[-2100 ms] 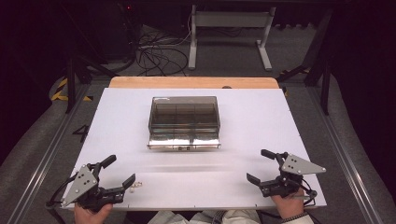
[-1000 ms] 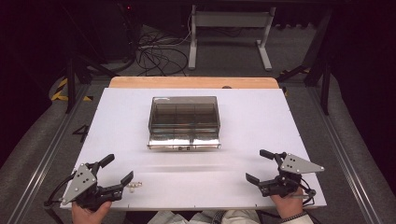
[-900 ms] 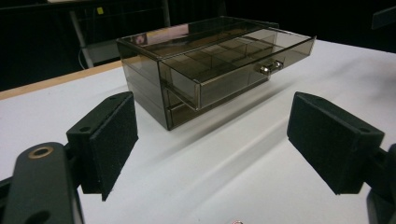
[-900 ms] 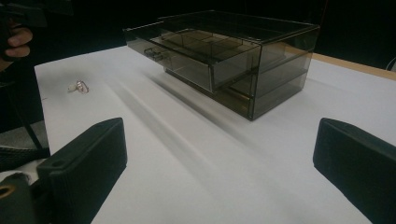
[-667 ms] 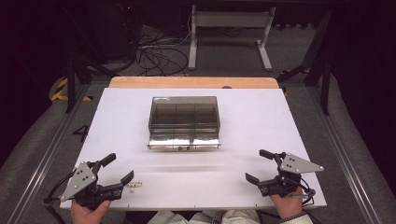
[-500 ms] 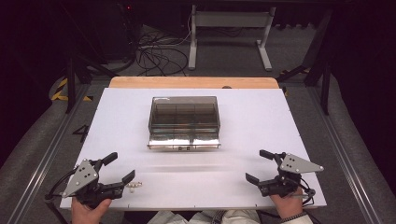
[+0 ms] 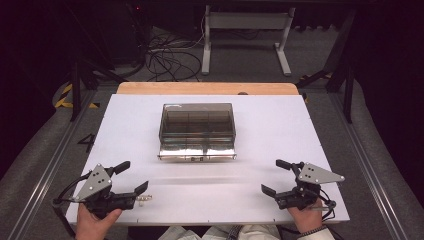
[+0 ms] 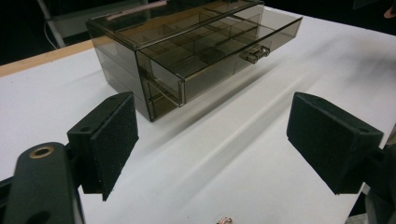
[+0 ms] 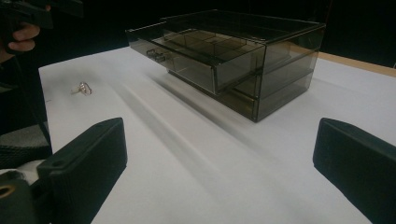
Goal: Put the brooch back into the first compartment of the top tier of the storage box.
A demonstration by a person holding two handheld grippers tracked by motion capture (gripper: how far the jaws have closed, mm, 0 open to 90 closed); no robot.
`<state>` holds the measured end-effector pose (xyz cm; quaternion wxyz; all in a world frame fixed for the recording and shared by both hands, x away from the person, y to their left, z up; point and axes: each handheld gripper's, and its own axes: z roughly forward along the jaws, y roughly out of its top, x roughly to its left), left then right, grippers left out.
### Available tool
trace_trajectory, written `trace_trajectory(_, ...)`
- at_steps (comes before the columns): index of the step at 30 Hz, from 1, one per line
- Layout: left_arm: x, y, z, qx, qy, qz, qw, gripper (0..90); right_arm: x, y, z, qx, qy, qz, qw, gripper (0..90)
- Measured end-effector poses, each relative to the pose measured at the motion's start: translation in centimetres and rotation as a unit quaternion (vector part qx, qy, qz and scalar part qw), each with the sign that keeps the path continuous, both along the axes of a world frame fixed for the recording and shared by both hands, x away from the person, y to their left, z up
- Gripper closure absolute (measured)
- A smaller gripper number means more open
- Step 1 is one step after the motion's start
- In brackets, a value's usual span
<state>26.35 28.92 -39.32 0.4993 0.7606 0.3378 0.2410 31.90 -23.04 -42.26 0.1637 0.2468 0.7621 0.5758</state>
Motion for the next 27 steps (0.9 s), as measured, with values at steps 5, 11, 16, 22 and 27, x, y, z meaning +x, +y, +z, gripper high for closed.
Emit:
trace_trajectory(5,0.5,-0.3,0.6,0.015,0.009,-0.006,0.9998,17.2,0.1,0.2,0.0,0.001,0.001,0.003,1.0,3.5)
trace_trajectory(11,1.4,-0.3,0.9,0.017,0.031,-0.013,0.9993,17.1,0.3,0.3,0.0,-0.003,0.001,0.005,1.0,3.4)
trace_trajectory(16,2.0,-0.6,1.0,0.041,0.039,-0.022,0.9981,17.1,0.2,0.2,0.0,-0.004,0.001,0.005,1.0,3.4)
trace_trajectory(22,2.3,-0.9,1.2,0.059,0.048,-0.044,0.9962,17.2,0.2,0.1,-0.1,-0.003,0.0,0.005,1.0,3.4)
trace_trajectory(27,2.4,-0.8,1.3,0.068,0.061,-0.05,0.9945,17.5,0.2,0.2,-0.1,-0.004,0.003,0.005,1.0,3.4)
